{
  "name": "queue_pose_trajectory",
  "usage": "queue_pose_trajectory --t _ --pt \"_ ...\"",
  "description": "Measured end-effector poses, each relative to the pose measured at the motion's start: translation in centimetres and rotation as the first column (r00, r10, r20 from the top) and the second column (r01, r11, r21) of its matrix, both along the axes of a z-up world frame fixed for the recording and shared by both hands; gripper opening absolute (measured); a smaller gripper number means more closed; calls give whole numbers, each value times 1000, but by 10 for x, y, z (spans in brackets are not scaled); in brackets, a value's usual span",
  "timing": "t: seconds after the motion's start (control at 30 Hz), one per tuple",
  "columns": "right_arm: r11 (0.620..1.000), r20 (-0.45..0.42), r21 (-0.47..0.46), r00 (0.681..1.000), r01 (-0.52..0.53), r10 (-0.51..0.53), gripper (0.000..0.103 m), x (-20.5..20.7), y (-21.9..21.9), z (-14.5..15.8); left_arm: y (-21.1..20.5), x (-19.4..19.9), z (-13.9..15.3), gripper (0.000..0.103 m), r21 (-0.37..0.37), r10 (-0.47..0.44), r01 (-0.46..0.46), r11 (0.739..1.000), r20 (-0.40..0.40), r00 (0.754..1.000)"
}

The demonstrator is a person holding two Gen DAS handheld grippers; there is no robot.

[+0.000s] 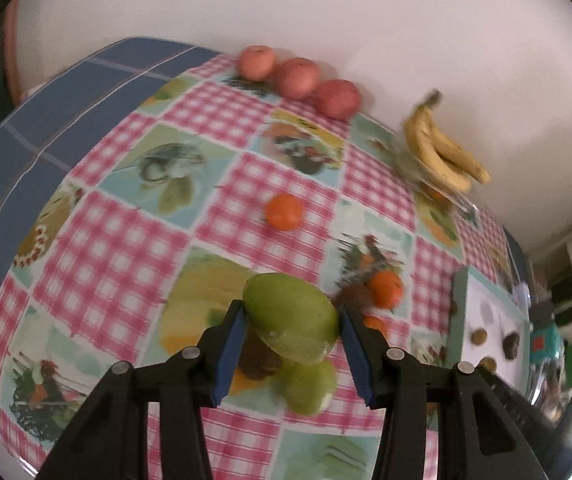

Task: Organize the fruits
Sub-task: 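Carry both fruits over the white tray and open both tools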

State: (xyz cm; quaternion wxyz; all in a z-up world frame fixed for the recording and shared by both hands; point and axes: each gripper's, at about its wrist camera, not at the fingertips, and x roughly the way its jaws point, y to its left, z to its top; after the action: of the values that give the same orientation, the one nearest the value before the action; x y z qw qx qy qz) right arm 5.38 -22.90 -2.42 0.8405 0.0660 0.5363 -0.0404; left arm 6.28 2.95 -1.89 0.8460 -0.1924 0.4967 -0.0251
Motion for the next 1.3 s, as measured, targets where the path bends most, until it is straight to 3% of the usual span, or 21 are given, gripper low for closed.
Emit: queue_pose_trajectory --t 0.17,0.37,0.6,0.8,0.9,1.3 --pt "987 -3 33 987 158 -158 23 -9 -55 4 -39 -6 10 50 43 -112 110 993 40 993" --pt "946 -6 29 946 324 -324 23 -28 -116 3 -92 -14 13 50 98 -249 243 965 49 967" --pt "894 16 29 894 447 -447 23 -49 -166 6 -158 -24 18 50 168 -427 410 896 81 900" --pt "882 52 23 881 470 -470 23 -52 -179 10 -214 -35 17 50 267 -563 520 811 120 817" --pt "885 61 25 883 465 -466 23 -51 -179 10 -233 -36 10 50 283 -605 559 779 110 788" --pt "889 50 21 888 457 -457 23 -42 -187 -7 -279 -34 -22 50 360 -684 623 694 60 727"
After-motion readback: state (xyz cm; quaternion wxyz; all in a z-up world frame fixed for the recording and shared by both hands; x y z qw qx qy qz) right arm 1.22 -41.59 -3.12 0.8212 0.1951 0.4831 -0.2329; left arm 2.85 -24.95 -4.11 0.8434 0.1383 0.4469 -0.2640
